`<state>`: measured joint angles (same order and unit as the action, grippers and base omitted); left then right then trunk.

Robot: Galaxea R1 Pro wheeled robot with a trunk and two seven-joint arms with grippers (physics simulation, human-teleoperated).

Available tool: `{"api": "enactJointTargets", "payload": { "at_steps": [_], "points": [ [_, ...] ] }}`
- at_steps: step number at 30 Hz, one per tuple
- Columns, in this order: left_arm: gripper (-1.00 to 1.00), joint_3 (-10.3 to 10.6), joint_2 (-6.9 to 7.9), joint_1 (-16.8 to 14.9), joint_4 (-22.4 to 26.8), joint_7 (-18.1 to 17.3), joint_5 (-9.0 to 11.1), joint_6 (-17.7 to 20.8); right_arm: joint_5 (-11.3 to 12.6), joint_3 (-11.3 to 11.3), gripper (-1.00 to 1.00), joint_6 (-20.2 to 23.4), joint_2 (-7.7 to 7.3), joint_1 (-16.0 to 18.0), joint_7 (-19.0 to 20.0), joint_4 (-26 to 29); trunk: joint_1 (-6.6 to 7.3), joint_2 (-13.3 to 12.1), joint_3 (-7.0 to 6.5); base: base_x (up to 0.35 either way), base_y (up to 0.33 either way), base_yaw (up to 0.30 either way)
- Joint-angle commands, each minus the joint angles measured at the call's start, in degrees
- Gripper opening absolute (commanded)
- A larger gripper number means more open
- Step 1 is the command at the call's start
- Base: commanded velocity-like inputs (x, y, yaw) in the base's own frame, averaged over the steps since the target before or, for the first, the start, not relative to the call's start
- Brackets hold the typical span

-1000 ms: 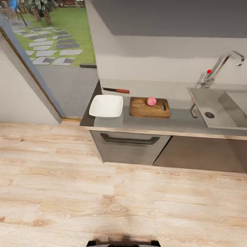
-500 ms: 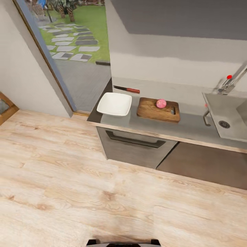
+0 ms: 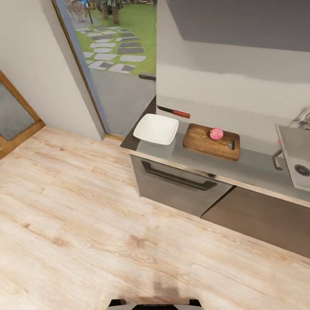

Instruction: In the kitchen, take the Vidalia onion out of the sink, dice it on the chopping board with the paring knife, put the diced onion into the bowl on the countertop, then place both the paring knife and the chopping board into the sink.

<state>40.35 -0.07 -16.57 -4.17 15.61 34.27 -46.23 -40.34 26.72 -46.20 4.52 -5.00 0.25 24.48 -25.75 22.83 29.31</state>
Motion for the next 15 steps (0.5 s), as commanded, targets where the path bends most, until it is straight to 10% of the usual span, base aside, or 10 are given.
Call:
{"api": "enactJointTargets", "payload": {
  "at_steps": [1, 8, 15],
  "points": [
    [1.0, 0.43, -0.03, -0.04, -0.14, 0.48, -0.17, -0.14, -0.63, 0.43, 1.0, -0.15, 0.09, -0.01, 0.04, 0.27, -0.03, 0.09, 0.08, 0.0, -0.013, 0.148],
    [1.0, 0.43, -0.02, -0.04, -0.14, 0.48, -0.17, -0.1, -0.67, 0.24, 1.0, 2.61, 1.43, 0.04, -0.91, 13.09, -0.03, 0.09, 0.11, 0.0, -0.003, 0.033],
    [1.0, 0.41, -0.02, -0.04, -0.14, 0.48, -0.17, -0.09, 0.56, -2.64, 1.0, 23.68, 5.48, 0.07, -0.74, 41.16, -0.03, 0.09, 0.11, 0.0, 0.0, 0.001]
  ]
}}
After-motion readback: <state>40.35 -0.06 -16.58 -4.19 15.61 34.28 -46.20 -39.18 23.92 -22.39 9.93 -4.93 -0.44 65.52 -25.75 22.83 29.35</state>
